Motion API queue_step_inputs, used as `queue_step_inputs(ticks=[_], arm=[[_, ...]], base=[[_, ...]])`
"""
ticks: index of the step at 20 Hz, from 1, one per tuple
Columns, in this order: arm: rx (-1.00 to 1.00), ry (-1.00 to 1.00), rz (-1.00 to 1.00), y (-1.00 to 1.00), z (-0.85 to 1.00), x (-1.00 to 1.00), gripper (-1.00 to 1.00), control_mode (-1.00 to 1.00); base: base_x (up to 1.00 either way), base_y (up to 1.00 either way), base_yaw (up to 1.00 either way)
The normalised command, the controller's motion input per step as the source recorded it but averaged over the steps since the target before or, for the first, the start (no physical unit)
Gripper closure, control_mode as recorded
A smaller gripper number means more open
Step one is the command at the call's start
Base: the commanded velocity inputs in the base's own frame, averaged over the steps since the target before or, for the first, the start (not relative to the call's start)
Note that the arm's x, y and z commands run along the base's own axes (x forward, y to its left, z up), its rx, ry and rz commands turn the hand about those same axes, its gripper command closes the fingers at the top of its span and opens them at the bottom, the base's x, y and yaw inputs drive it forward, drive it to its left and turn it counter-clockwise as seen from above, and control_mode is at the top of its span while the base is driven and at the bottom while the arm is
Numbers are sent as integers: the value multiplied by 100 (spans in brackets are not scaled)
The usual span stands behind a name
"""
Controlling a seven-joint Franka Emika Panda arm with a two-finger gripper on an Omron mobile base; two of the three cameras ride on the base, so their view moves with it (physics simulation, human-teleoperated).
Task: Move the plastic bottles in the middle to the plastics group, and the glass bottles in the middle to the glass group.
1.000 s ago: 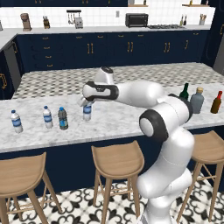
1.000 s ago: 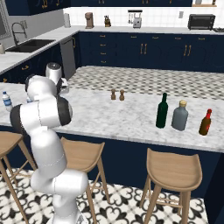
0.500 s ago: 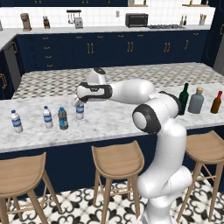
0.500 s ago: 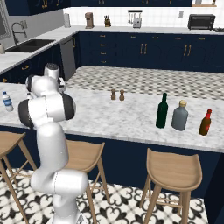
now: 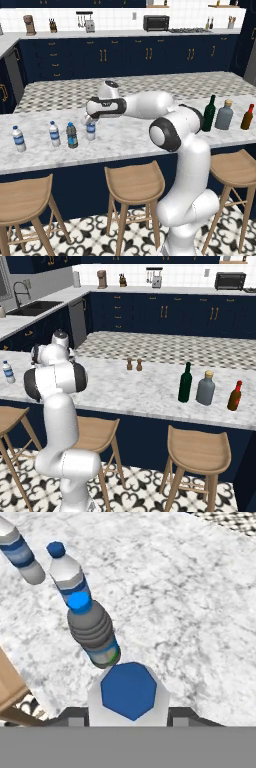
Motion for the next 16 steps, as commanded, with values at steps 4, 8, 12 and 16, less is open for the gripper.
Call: queue_step_inputs(ticks=[4, 8, 12, 16], arm=[[0, 0, 3, 12, -53, 2, 100, -100], [0, -6, 4, 5, -2, 0, 100, -100], [0, -4, 8, 12, -3, 11, 100, -100], [0, 0, 7, 3, -18, 2, 100, -100]], base=[[0, 0, 0], [0, 0, 0], [0, 0, 0], [0, 0, 0]])
